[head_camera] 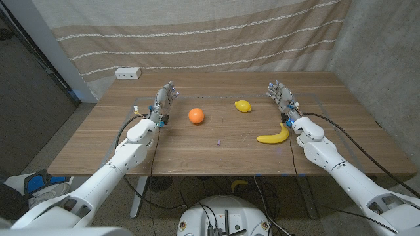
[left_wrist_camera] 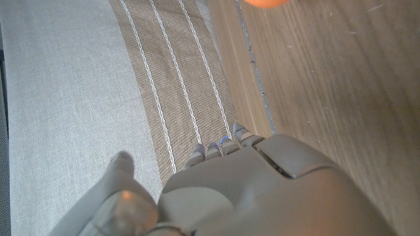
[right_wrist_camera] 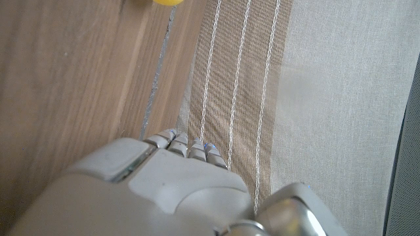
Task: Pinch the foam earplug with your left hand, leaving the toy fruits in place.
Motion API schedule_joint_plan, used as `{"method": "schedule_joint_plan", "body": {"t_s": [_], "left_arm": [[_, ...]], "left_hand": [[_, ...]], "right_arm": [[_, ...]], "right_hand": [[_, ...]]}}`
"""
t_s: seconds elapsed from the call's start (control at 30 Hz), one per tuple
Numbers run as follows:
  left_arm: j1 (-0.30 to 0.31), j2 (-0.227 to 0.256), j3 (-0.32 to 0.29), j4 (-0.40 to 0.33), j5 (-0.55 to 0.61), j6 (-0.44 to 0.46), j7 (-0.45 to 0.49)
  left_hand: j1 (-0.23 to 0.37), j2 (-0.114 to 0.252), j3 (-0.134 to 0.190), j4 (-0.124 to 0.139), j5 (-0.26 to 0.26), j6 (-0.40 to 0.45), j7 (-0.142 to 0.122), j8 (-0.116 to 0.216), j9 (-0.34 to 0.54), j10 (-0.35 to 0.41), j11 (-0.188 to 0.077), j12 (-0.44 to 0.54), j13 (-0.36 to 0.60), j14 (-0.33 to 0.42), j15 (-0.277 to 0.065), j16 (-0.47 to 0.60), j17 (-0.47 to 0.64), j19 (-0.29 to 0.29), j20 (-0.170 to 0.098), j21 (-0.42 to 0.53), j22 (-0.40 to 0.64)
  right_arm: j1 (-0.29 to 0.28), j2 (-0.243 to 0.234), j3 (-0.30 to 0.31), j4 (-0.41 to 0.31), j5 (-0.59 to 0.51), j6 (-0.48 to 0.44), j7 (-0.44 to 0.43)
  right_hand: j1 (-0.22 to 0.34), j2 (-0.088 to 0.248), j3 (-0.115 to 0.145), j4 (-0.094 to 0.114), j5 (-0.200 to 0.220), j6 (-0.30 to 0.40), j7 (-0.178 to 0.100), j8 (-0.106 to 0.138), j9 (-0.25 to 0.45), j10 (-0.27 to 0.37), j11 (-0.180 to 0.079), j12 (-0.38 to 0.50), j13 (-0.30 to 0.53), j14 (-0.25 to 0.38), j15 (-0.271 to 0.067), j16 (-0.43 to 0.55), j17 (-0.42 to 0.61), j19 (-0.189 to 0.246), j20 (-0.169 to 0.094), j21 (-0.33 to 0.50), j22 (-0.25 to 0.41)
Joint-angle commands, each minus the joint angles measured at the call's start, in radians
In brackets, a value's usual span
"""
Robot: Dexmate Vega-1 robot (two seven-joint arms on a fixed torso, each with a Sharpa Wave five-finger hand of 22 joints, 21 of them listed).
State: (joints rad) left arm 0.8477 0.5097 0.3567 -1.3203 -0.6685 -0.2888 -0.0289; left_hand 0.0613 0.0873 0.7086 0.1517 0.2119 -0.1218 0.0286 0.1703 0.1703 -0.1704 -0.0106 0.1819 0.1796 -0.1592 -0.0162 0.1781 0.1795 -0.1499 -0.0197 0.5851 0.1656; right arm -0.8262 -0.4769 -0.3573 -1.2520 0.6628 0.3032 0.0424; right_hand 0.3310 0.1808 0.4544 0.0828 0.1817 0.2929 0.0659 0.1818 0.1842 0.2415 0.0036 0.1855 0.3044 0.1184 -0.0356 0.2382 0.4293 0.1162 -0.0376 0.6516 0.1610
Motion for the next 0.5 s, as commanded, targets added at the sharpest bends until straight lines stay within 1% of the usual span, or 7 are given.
{"method": "schedule_joint_plan", "body": {"t_s": [0.03,0.1,0.17,0.2,0.27,0.33,0.5], "left_arm": [[0.018,0.011,-0.016,-0.025,-0.003,-0.002,0.023],[0.022,0.009,-0.019,-0.028,-0.007,-0.001,0.03],[0.021,0.009,-0.018,-0.024,0.005,-0.013,0.035],[0.022,0.007,-0.019,-0.026,0.01,-0.016,0.044],[0.022,0.009,-0.017,-0.026,0.022,-0.026,0.049],[0.023,0.011,-0.016,-0.03,0.038,-0.031,0.064],[0.021,0.019,-0.008,-0.04,0.112,-0.066,0.115]], "left_hand": [[0.001,0.109,0.009,0.003,0.005,-0.005,0.001,0.005,0.001,-0.035,0.003,0.008,0.002,-0.005,0.004,0.009,0.002,-0.005,-0.004,0.004,0.005],[0.001,0.109,0.01,0.004,0.006,-0.003,-0.001,0.006,0.001,-0.033,0.002,0.009,0.002,-0.002,0.003,0.011,0.002,-0.002,-0.005,0.004,0.005],[0.001,0.108,0.012,0.004,0.007,-0.002,-0.002,0.007,0.001,-0.029,0.001,0.011,0.002,0.001,0.002,0.012,0.002,0.004,-0.004,0.004,0.005],[0.001,0.107,0.013,0.004,0.007,0.0,-0.003,0.008,0.001,-0.025,0.004,0.012,0.002,0.003,0.001,0.013,0.002,0.006,-0.004,0.004,0.005],[0.003,0.084,0.014,-0.01,0.006,0.014,-0.008,0.013,0.001,0.003,0.006,0.021,0.001,0.026,0.004,0.017,-0.003,0.032,0.017,0.004,0.005],[0.001,0.068,0.012,-0.019,0.004,0.026,-0.008,0.015,0.001,0.02,0.014,0.025,0.001,0.06,0.014,0.025,-0.004,0.055,0.032,0.005,0.006],[0.0,0.041,0.005,-0.042,-0.002,0.065,-0.018,0.022,0.001,0.056,0.015,0.032,0.001,0.107,0.025,0.029,-0.007,0.091,0.051,0.004,0.007]], "right_arm": [[0.0,0.038,0.018,0.053,0.049,0.064,0.021],[-0.001,0.04,0.019,0.054,0.051,0.067,0.021],[-0.001,0.041,0.019,0.053,0.045,0.069,0.011],[0.0,0.041,0.018,0.054,0.045,0.068,0.013],[0.001,0.042,0.016,0.054,0.044,0.067,0.012],[0.001,0.043,0.015,0.053,0.039,0.066,0.004],[-0.005,0.051,0.015,0.053,0.036,0.072,-0.012]], "right_hand": [[0.007,0.02,0.007,0.007,0.009,0.005,0.003,0.006,0.004,0.008,0.003,0.006,0.002,0.009,-0.027,0.006,0.002,0.007,-0.055,0.002,0.001],[-0.001,0.013,0.008,0.013,0.009,0.004,0.004,0.006,0.004,0.013,0.009,0.009,-0.001,0.015,-0.017,0.007,-0.001,0.011,-0.053,-0.002,0.001],[-0.01,-0.001,0.007,0.015,0.007,0.004,0.008,0.008,0.003,0.02,0.02,0.013,-0.005,0.026,-0.004,0.009,-0.005,0.015,-0.039,-0.007,0.001],[-0.009,-0.008,0.005,0.008,0.005,0.008,0.017,0.01,0.003,0.026,0.026,0.015,-0.008,0.033,0.005,0.012,-0.007,0.019,-0.03,-0.01,0.002],[-0.008,-0.015,0.003,-0.001,0.003,0.012,0.024,0.012,0.003,0.031,0.029,0.017,-0.011,0.042,0.016,0.015,-0.01,0.027,-0.022,-0.013,0.002],[-0.005,-0.019,0.003,-0.01,0.002,0.014,0.026,0.013,0.003,0.036,0.033,0.019,-0.013,0.047,0.017,0.016,-0.013,0.033,-0.016,-0.015,0.002],[0.007,-0.028,0.006,-0.036,-0.001,0.02,0.033,0.015,0.003,0.046,0.047,0.022,-0.019,0.059,0.028,0.018,-0.022,0.049,0.0,-0.02,0.003]]}}
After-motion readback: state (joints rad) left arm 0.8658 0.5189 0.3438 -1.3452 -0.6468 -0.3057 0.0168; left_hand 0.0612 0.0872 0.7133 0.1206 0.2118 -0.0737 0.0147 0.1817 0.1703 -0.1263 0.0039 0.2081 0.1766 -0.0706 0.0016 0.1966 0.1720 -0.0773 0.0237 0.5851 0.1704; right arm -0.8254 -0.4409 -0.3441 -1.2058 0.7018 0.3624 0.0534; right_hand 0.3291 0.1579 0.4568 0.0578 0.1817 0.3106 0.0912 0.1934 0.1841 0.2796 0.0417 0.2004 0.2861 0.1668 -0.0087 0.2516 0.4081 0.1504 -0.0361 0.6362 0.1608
